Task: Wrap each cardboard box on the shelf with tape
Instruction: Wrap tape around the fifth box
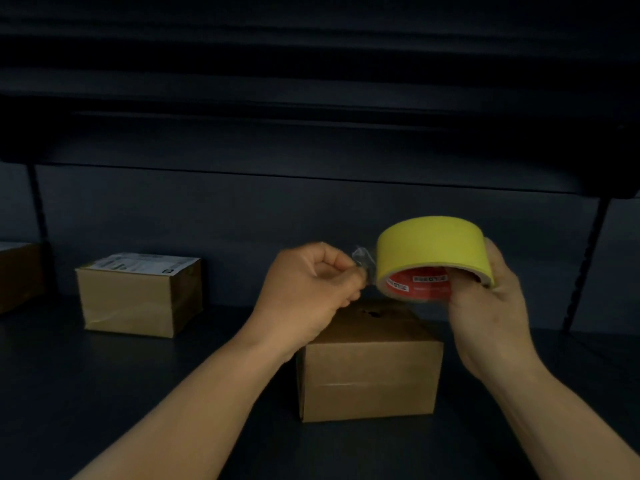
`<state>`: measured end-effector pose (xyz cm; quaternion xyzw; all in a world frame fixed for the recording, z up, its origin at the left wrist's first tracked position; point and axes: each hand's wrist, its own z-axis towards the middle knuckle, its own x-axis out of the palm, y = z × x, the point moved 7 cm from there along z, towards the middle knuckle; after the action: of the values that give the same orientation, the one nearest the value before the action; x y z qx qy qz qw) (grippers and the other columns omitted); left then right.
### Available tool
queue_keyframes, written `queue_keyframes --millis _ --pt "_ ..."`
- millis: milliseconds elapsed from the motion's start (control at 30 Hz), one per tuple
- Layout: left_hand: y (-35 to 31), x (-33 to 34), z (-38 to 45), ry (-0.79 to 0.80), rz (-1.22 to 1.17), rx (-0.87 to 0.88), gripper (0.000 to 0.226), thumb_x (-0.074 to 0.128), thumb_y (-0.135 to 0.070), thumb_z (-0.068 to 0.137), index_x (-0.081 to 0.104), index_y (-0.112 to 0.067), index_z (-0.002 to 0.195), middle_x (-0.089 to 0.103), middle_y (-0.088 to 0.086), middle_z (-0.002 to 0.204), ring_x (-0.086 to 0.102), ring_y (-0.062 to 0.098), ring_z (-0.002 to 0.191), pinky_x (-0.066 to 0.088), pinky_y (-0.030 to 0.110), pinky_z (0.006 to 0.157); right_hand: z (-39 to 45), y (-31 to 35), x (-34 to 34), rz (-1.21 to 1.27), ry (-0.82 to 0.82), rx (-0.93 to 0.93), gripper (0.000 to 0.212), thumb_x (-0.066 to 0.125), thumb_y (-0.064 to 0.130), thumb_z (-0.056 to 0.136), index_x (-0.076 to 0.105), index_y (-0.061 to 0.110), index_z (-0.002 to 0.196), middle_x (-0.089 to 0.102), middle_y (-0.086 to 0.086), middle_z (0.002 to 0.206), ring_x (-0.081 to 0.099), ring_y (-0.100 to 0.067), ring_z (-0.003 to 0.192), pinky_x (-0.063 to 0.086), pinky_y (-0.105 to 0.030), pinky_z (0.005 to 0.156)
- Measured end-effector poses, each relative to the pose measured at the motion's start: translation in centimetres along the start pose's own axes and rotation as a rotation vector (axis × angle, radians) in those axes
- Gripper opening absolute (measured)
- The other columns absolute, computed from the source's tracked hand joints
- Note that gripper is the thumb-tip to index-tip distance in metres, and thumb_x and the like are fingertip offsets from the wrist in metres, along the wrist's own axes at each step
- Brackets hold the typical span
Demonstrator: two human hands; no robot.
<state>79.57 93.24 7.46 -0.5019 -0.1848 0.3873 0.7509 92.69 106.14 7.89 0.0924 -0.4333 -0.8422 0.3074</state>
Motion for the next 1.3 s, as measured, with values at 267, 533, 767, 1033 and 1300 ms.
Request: queue_keyframes --millis 267,533,767,1033,1300 --pt "-0.5 0.0 -0.4 -0.02 0.159 0.068 0.009 0.069 -0.016 0.084 0.071 -0.019 0.076 0.073 0.0 0.071 0.069 0.014 0.071 0.059 0.035 0.072 -0.1 0.0 -0.2 -0.031 -0.013 -0.016 0.037 0.045 -0.007 0.092 0.059 0.027 0.082 0.061 0.006 0.076 0.058 -0.001 0.07 0.048 -0.015 0.067" --pt "0.4 0.9 -0.5 0.157 -0.104 -0.182 0.017 0.055 -0.012 0.094 0.06 -0.012 0.078 0.059 0.002 0.079 0.059 0.009 0.069 0.056 0.022 0.063 0.2 -0.8 -0.6 0.018 -0.044 0.082 0.028 0.049 0.004 0.094 0.062 0.028 0.086 0.067 0.012 0.076 0.063 -0.002 0.076 0.049 -0.025 0.074" --pt "0.6 -0.3 0.3 0.069 -0.299 -0.221 0.019 0.054 -0.013 0.095 0.057 -0.014 0.076 0.055 0.001 0.077 0.058 0.012 0.068 0.057 0.028 0.061 1.0 -1.3 -3.1 0.081 -0.242 0.152 0.018 0.052 0.012 0.095 0.064 0.024 0.099 0.068 0.006 0.091 0.063 -0.013 0.092 0.048 -0.04 0.097" --pt "-0.8 0.9 -0.2 0.139 -0.18 -0.042 0.025 0.074 -0.034 0.065 0.064 -0.015 0.077 0.065 -0.006 0.067 0.062 0.005 0.063 0.056 0.022 0.065 0.2 -0.2 -0.8 -0.063 -0.063 0.02 0.035 0.046 0.002 0.095 0.058 0.031 0.081 0.062 0.01 0.075 0.059 0.003 0.068 0.047 -0.02 0.072" --pt "-0.4 0.1 0.1 0.058 -0.068 0.02 0.013 0.071 -0.012 0.082 0.063 -0.015 0.092 0.069 0.0 0.07 0.064 0.006 0.062 0.056 0.021 0.063 0.1 -0.1 -0.4 -0.092 -0.014 -0.026 0.035 0.045 -0.002 0.094 0.059 0.029 0.085 0.063 0.008 0.078 0.058 0.001 0.07 0.047 -0.016 0.065"
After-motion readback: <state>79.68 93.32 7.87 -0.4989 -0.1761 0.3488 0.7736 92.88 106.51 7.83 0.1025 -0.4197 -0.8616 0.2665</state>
